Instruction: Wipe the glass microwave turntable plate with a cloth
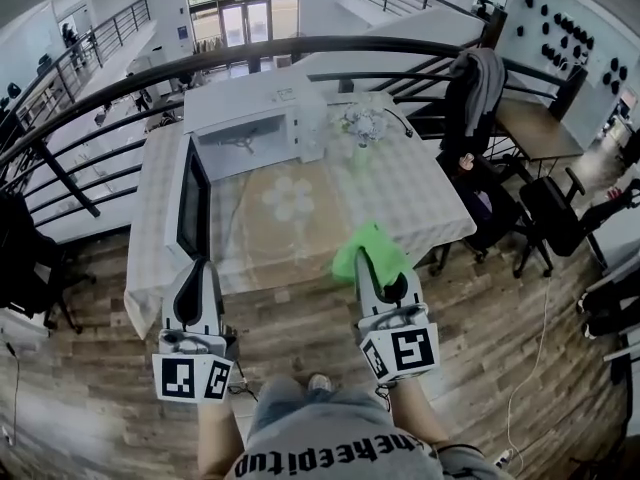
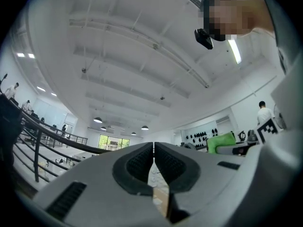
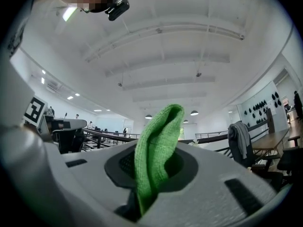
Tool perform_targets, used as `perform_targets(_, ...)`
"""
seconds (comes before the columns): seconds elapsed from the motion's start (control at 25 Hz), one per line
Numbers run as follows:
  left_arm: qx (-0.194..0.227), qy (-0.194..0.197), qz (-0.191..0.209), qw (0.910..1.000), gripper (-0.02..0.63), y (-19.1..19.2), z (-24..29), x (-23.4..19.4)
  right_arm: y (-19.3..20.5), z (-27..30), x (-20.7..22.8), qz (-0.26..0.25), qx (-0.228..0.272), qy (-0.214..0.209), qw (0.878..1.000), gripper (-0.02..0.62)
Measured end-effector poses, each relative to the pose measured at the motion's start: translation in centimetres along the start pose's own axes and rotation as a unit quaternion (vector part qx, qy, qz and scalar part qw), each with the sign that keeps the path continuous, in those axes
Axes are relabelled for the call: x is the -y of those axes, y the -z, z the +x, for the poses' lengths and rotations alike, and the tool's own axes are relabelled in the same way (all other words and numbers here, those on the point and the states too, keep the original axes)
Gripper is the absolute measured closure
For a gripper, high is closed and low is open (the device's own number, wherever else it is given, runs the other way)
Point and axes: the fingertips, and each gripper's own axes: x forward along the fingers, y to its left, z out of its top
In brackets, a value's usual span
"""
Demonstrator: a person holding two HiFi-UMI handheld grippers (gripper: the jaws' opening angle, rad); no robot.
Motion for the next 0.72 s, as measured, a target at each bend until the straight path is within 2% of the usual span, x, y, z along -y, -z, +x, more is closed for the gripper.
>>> perform_targets(0.32, -0.021, 0.007, 0.004, 0.9998, 0.595, 2.0, 1.6, -0.8, 2.6, 2.4, -0.4, 0.021, -0.024, -0.010, 0.999, 0.543)
perform_targets(0.52, -0.011, 0.002, 0.026, 0.9996, 0.595, 2.1, 4.2, -1.9, 2.8, 4.5, 0.5, 0.013, -0.023, 0.001, 1.000, 0.543)
perform_targets(0.72, -0.005, 0.008, 0.023, 0.9997, 0.595, 2.4, 7.2, -3.0, 2.8, 7.4, 1.1, 0.004, -0.024, 0.009, 1.000, 0.544)
